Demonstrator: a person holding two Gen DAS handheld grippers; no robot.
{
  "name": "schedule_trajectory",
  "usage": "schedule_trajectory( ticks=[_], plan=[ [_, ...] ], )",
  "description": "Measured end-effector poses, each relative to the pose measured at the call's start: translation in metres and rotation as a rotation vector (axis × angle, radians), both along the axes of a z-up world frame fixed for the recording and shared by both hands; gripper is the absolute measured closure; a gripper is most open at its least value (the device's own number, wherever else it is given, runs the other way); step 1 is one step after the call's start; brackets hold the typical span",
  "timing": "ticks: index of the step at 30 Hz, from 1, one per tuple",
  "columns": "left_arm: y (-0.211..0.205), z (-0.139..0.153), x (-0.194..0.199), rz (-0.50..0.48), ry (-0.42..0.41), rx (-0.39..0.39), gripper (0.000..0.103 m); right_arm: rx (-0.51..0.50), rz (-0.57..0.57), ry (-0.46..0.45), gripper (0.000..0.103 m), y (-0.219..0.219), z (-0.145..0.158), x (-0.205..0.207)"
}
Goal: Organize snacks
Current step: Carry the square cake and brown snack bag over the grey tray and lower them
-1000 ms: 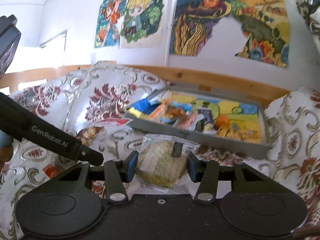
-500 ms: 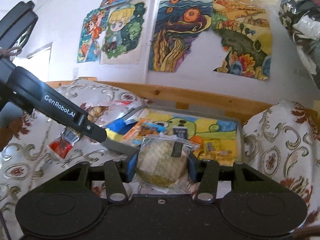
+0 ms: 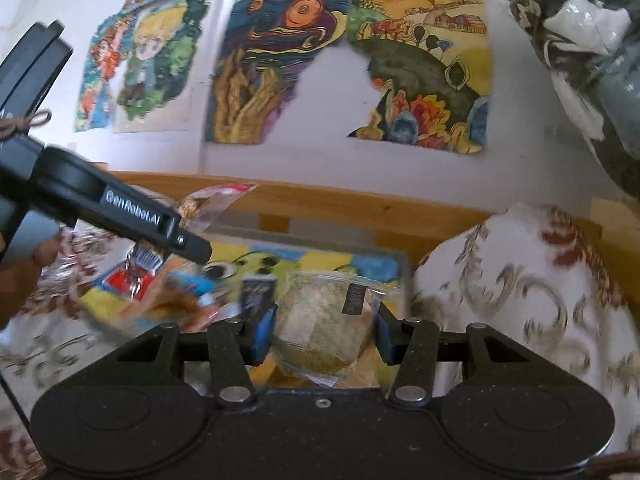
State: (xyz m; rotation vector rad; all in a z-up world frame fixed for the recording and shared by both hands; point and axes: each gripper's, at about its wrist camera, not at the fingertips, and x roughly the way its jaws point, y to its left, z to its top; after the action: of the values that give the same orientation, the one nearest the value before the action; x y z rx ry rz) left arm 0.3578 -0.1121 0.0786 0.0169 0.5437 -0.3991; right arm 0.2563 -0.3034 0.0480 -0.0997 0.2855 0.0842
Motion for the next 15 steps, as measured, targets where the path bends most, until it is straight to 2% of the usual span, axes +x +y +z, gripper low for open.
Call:
schedule_trajectory(
  ticks=[4,7,15],
  plan=[
    [-0.008,-0.009,0.031,0.018,-0.005,-0.026,0.056,-0.001,-0.014,0.028,0.051,-0.011,0.009,0.041],
    [-0.009,-0.019,0.052,0.030,0.027,-0.059,0.056,0.002,-0.032,0.063,0.051,-0.018,0.009,0.068],
    [-0.020,-0.049,0.083,0.041,0.102,-0.067,0.056,0.007,-0.043,0.148,0.051,-0.022,-0.012,0.105]
  ],
)
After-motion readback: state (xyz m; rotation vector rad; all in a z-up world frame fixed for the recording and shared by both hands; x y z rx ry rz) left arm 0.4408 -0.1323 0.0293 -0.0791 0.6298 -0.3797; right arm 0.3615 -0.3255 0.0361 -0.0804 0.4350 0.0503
